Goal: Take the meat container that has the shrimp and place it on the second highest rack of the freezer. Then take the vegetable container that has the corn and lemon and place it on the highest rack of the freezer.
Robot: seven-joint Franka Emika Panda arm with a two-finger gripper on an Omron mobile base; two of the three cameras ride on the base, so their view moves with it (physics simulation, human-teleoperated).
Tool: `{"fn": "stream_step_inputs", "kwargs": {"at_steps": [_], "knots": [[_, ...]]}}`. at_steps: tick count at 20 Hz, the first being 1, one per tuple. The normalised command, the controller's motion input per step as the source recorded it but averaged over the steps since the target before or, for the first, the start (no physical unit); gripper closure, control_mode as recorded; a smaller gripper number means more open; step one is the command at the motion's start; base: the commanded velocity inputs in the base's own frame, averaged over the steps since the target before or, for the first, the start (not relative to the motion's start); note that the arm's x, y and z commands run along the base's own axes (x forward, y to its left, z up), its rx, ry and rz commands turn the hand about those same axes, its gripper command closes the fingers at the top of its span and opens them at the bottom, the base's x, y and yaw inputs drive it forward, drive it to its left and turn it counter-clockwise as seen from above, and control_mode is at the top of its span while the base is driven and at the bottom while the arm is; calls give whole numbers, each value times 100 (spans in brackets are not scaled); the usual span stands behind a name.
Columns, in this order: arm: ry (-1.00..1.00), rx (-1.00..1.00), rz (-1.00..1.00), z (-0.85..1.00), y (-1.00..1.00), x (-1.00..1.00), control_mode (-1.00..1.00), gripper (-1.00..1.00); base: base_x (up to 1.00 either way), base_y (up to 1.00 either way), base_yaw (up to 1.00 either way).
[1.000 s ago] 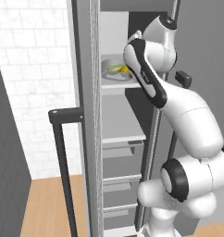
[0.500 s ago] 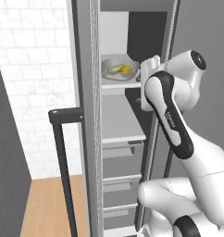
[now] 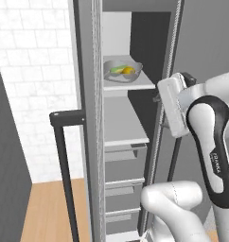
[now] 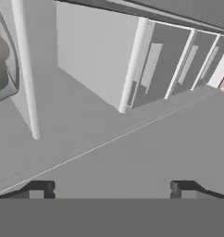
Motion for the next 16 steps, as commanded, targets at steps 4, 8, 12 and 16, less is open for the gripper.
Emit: {"fn": "stream_step_inputs", "kwargs": {"at_steps": [4, 8, 12, 16], "knots": [[0, -52, 45, 11, -44, -100, -100, -100, 0, 0, 0], [-11, -74, 34, 3, -43, -100, -100, -100, 0, 0, 0], [-28, -69, 26, 0, -67, -100, -100, -100, 0, 0, 0], [-42, -43, 25, 0, -79, -100, -100, -100, 0, 0, 0]]}}
